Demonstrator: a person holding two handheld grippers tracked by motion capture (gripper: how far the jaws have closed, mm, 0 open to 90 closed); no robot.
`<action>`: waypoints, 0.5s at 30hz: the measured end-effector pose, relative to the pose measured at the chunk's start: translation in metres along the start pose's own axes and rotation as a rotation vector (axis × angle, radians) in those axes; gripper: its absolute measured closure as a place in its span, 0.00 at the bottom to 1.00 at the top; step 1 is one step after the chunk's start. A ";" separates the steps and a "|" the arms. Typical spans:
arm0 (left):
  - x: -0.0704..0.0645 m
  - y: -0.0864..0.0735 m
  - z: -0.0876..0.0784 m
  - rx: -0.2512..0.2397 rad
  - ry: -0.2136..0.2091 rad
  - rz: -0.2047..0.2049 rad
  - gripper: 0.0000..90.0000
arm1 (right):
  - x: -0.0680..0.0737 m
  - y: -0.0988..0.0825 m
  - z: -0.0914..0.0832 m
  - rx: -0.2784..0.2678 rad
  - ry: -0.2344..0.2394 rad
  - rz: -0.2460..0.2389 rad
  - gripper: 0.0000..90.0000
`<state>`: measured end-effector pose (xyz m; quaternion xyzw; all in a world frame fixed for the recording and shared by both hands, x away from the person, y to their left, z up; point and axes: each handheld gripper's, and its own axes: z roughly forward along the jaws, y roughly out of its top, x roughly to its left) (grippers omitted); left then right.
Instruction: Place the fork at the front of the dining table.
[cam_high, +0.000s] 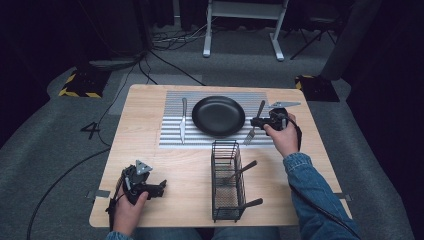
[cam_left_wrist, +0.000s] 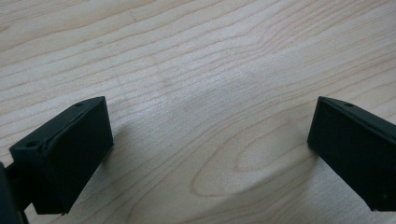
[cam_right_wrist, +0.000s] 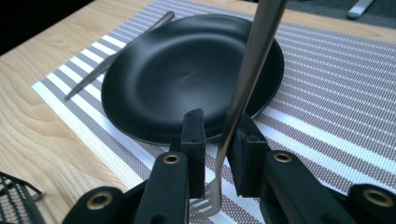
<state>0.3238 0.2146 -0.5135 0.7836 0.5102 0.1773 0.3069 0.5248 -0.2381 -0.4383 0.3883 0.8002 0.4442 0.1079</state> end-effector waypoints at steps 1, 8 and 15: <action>0.000 0.000 0.000 0.000 0.000 0.000 0.00 | -0.001 -0.003 0.003 0.003 -0.002 0.004 0.87; 0.000 0.000 0.000 0.000 0.000 0.000 0.00 | -0.005 -0.009 0.005 0.016 -0.019 0.018 0.92; 0.000 0.000 0.000 0.000 0.000 0.000 0.00 | -0.009 -0.005 0.001 0.038 0.015 0.044 0.97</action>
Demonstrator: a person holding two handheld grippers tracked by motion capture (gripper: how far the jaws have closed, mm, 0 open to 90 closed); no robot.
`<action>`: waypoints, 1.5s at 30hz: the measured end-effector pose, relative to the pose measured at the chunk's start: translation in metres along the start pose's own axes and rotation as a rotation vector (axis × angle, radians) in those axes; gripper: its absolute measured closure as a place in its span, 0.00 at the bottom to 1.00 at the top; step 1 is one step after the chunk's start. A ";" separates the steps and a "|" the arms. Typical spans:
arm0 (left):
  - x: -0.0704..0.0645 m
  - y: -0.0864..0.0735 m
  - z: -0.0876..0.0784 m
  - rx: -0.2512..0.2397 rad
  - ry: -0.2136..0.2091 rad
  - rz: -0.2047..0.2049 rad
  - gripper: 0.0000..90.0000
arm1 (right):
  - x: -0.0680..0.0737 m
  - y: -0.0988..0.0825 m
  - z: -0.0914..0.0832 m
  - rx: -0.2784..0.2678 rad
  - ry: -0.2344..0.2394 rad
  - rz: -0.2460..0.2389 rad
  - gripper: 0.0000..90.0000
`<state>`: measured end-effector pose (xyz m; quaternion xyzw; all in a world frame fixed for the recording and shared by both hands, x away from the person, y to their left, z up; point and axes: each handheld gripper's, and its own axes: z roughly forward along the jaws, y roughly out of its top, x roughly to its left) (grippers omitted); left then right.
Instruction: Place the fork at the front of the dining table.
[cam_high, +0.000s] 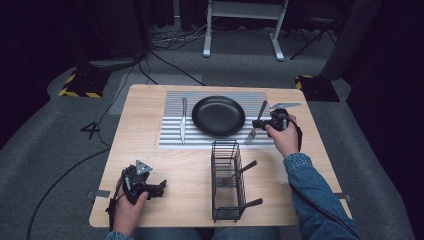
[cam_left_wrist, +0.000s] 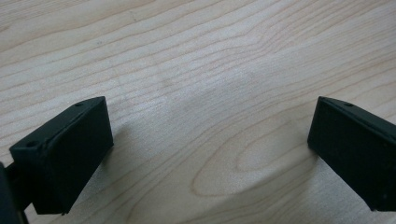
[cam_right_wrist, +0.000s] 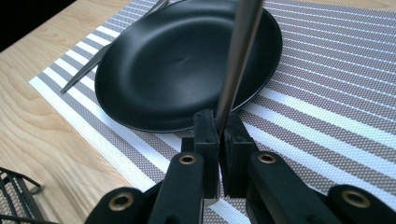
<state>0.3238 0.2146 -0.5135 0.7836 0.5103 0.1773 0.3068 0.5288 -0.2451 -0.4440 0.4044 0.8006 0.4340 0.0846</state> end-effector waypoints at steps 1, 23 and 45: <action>0.000 0.000 0.000 0.000 0.000 0.000 0.00 | 0.000 0.001 -0.001 0.004 -0.003 -0.004 0.97; 0.000 0.000 0.000 0.000 0.000 0.000 0.00 | -0.037 -0.017 0.009 0.019 -0.043 0.095 0.86; 0.000 0.000 0.000 0.000 0.000 0.000 0.00 | -0.048 -0.017 0.026 0.091 -0.118 0.093 0.69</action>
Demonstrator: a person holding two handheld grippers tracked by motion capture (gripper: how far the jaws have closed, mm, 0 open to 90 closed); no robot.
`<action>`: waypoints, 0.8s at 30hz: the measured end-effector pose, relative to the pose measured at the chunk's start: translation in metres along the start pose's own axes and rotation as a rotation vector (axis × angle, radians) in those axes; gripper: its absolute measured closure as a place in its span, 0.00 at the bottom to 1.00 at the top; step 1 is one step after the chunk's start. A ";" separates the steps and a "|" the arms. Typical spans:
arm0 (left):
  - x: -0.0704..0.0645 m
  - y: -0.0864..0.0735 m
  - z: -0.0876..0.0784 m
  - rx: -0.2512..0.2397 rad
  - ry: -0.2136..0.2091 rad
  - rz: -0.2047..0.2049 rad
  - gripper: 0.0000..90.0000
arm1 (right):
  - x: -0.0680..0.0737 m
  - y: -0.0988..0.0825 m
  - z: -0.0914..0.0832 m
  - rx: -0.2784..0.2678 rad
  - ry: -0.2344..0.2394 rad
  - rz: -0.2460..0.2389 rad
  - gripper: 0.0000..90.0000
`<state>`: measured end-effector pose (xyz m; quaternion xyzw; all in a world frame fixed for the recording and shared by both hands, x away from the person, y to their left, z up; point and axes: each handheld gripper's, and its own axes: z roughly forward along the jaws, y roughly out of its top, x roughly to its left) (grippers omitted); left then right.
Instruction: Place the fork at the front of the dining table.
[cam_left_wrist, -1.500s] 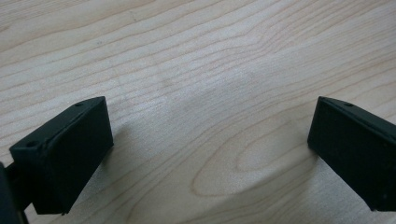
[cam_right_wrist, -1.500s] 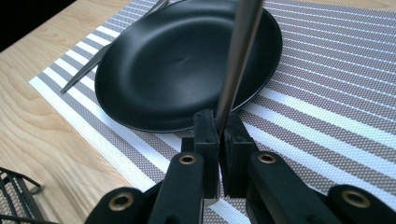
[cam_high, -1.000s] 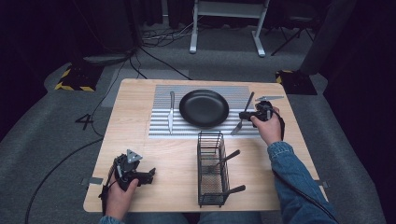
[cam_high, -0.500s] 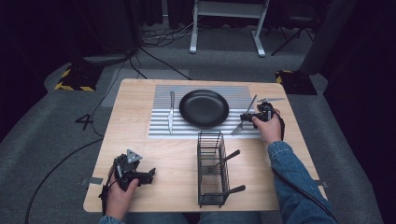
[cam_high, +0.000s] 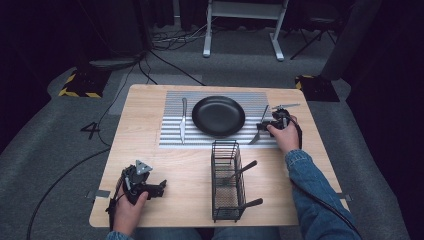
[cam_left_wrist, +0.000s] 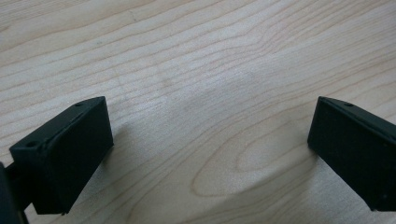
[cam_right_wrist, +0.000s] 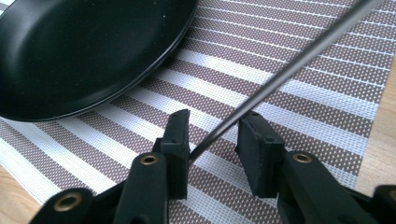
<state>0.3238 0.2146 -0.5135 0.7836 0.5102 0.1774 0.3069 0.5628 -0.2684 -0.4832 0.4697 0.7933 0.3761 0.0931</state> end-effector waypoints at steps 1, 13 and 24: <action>0.000 0.000 0.000 0.000 0.000 0.000 0.00 | 0.000 0.000 0.000 0.000 0.000 0.000 0.69; 0.000 0.000 0.000 0.000 0.001 -0.001 0.00 | 0.013 0.004 -0.016 -0.043 -0.009 -0.049 0.64; 0.000 0.000 0.000 0.001 0.001 -0.001 0.00 | 0.045 -0.014 -0.038 -0.046 0.033 -0.094 0.49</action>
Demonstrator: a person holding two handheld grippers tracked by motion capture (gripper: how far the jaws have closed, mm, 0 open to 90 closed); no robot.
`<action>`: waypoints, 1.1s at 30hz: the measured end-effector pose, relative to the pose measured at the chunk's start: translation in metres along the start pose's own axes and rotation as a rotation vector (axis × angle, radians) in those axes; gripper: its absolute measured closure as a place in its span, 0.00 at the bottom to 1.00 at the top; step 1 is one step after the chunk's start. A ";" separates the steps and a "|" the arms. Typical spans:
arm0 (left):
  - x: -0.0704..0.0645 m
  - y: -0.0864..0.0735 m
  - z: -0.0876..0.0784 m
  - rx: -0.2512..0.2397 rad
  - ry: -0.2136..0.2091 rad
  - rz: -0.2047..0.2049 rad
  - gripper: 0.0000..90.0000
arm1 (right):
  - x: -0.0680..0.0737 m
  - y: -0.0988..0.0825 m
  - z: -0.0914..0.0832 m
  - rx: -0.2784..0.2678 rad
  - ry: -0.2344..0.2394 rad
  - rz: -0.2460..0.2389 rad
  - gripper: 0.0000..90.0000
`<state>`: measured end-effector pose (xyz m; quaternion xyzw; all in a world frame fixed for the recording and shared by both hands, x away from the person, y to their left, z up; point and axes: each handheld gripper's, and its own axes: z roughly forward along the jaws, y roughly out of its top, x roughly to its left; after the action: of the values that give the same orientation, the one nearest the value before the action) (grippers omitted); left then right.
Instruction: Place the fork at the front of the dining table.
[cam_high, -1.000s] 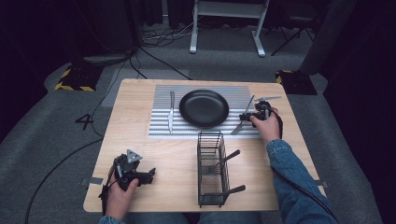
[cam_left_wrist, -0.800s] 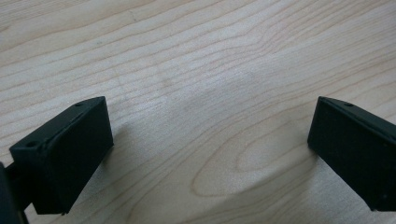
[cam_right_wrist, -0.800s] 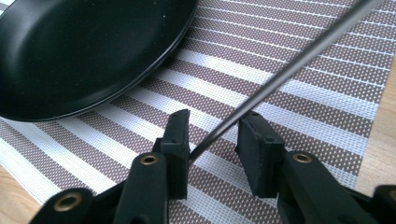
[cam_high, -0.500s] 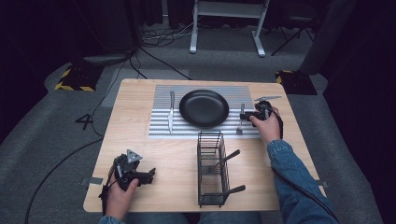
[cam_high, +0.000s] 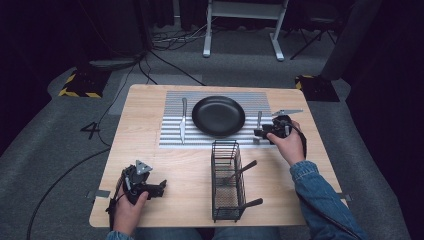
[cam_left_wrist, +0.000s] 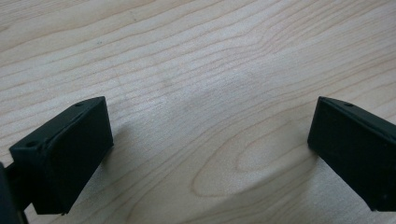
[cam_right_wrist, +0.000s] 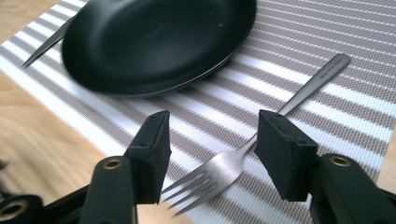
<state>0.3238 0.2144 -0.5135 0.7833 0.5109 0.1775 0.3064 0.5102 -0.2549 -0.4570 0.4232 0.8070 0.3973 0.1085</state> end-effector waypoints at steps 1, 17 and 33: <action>0.000 0.000 0.000 0.000 0.000 0.000 0.00 | 0.003 -0.002 -0.002 0.002 0.002 -0.002 0.49; 0.000 0.000 0.000 -0.001 0.000 0.000 0.00 | 0.036 -0.039 -0.005 0.029 -0.056 0.067 0.50; 0.000 0.000 0.000 -0.001 0.000 0.000 0.00 | 0.022 -0.039 0.016 0.072 -0.093 0.086 0.64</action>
<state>0.3240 0.2143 -0.5135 0.7832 0.5107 0.1778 0.3068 0.4818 -0.2424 -0.4923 0.4789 0.7961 0.3523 0.1133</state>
